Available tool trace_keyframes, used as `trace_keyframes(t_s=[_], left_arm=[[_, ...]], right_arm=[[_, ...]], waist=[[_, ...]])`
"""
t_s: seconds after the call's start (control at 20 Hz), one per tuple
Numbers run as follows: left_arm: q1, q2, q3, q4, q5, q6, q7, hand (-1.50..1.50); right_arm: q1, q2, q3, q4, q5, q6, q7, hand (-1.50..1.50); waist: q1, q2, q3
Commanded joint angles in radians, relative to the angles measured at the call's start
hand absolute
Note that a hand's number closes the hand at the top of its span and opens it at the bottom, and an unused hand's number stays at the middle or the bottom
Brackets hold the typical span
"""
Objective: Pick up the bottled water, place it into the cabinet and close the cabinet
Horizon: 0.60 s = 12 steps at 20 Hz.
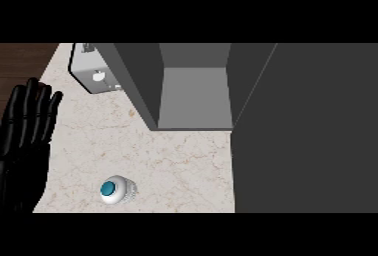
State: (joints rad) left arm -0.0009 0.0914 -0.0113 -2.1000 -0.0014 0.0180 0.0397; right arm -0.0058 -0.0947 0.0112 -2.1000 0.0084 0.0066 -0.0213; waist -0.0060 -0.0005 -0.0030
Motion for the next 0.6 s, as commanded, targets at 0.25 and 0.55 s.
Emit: trace_keyframes(t_s=[0.25, 0.55], left_arm=[[0.329, 0.079, -0.048, -0.258, 0.086, -0.203, -0.094, -1.50], [0.444, -0.022, -0.144, -0.388, 0.343, -0.141, 0.175, -1.50]], right_arm=[[0.233, 0.020, 0.061, -0.189, 0.036, 0.016, 0.021, -1.50], [0.272, 0.008, 0.182, -0.264, -0.097, 0.104, 0.167, -1.50]], waist=[[0.013, -0.008, 0.002], [0.012, -0.006, 0.003]])
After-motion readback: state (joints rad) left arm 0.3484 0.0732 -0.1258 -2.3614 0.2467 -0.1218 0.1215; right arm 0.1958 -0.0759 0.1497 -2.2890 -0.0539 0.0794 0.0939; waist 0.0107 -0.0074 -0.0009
